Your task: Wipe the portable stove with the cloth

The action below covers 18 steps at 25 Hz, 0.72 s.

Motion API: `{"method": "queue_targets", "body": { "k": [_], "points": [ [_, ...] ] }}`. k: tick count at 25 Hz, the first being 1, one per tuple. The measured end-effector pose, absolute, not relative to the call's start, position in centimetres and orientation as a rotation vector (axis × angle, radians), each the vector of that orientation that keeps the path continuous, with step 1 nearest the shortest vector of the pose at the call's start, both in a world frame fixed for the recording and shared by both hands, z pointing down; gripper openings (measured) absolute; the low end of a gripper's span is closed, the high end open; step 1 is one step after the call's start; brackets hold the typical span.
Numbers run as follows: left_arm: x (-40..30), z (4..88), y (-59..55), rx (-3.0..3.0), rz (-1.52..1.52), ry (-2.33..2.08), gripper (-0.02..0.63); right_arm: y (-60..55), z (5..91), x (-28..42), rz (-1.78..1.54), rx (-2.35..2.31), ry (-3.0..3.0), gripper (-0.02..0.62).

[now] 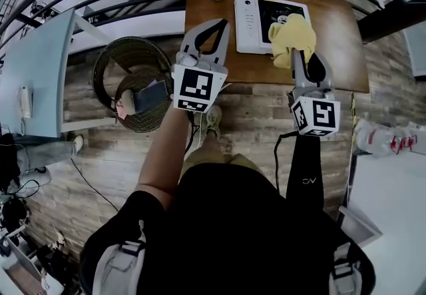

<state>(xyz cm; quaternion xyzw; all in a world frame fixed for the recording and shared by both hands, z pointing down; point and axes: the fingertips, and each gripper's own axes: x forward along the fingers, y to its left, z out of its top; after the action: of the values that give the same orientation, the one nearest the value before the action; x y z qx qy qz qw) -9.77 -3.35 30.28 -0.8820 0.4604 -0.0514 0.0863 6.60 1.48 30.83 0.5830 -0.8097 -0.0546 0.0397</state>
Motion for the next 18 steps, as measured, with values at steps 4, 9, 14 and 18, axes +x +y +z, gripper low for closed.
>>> {"method": "queue_targets", "body": {
  "k": [4,9,14,18],
  "points": [
    [-9.7,31.7,-3.1,-2.639,-0.173,1.390,0.006,2.3,31.6,6.5,-0.150,1.789,-2.485,0.081],
    [-9.6,33.5,-4.3,-2.649,-0.190,1.405,0.006,1.4,32.9,6.6,-0.113,1.794,-2.472,0.081],
    [-9.8,34.1,-8.6,-2.614,-0.199,1.386,0.006,-2.7,33.9,6.6,-0.102,1.790,-2.444,0.081],
    [-9.9,34.8,-12.0,-2.645,-0.202,1.376,0.006,-6.1,34.1,6.2,-0.090,1.791,-2.418,0.081]
  ]
}}
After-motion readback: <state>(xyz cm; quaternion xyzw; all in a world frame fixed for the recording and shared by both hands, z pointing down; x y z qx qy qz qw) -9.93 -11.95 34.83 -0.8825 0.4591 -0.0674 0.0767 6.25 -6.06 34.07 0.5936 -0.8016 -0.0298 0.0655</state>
